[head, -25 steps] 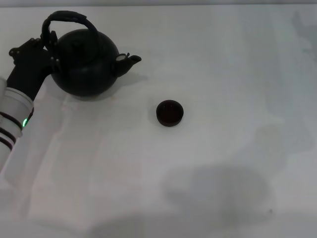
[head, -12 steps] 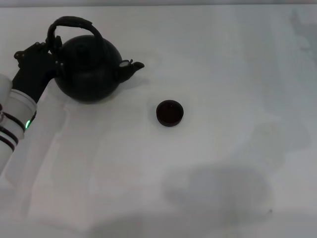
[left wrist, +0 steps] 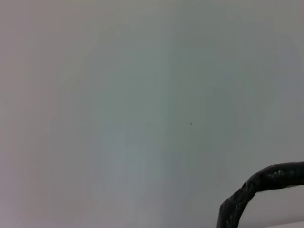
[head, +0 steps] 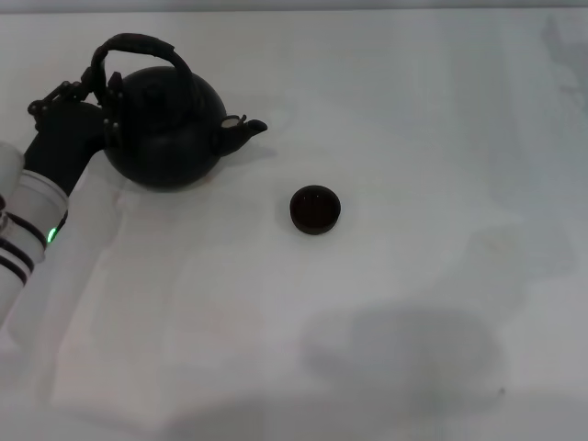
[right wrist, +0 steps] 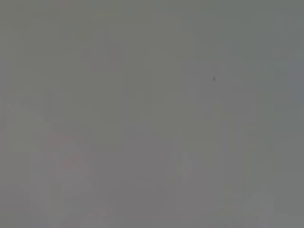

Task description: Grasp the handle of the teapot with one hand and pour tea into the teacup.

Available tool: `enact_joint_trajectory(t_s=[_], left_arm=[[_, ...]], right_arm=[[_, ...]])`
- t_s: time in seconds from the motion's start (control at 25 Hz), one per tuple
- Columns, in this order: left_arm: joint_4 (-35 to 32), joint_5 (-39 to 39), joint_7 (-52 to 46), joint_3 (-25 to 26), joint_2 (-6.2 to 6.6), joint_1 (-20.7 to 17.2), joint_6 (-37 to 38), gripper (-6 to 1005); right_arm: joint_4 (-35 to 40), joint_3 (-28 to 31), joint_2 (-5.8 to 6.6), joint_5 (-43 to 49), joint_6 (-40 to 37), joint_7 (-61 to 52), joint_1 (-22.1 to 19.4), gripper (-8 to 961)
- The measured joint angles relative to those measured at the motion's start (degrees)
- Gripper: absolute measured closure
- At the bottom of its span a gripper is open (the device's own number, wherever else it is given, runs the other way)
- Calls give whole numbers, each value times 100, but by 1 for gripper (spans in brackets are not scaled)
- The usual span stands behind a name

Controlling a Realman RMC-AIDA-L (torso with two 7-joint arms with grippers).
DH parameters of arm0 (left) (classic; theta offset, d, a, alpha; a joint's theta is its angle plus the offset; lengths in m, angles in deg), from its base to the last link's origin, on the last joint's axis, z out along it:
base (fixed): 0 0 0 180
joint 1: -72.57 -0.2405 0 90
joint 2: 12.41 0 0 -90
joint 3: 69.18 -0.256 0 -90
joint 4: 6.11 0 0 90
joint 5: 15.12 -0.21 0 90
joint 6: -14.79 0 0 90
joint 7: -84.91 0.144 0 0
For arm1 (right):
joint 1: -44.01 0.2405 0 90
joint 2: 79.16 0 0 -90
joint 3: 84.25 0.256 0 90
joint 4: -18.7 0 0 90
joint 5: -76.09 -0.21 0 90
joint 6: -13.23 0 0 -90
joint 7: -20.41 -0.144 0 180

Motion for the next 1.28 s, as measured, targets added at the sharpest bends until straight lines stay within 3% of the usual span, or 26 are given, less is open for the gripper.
enact_joint_trajectory(t_s=[0.32,0.56,0.76,1.0,1.28], left_arm=[[-19,3,36,-9,9,-171,190,581],[-169,12,46,-16,7,-525,748,436],[-276,36,44,18,3,-847,1359,204],[-225,362,29,192,30,-999,1815,116],[-22,1325,-66,416,48,-877,1827,119]], right_arm=[[12,-3,5,0,-7,-11,43,124],[17,-4,17,0,-4,-10,19,124],[5,-57,16,19,46,13,-123,124],[-14,-115,3,53,530,-10,-383,124],[-268,-297,0,69,722,-26,-544,124]])
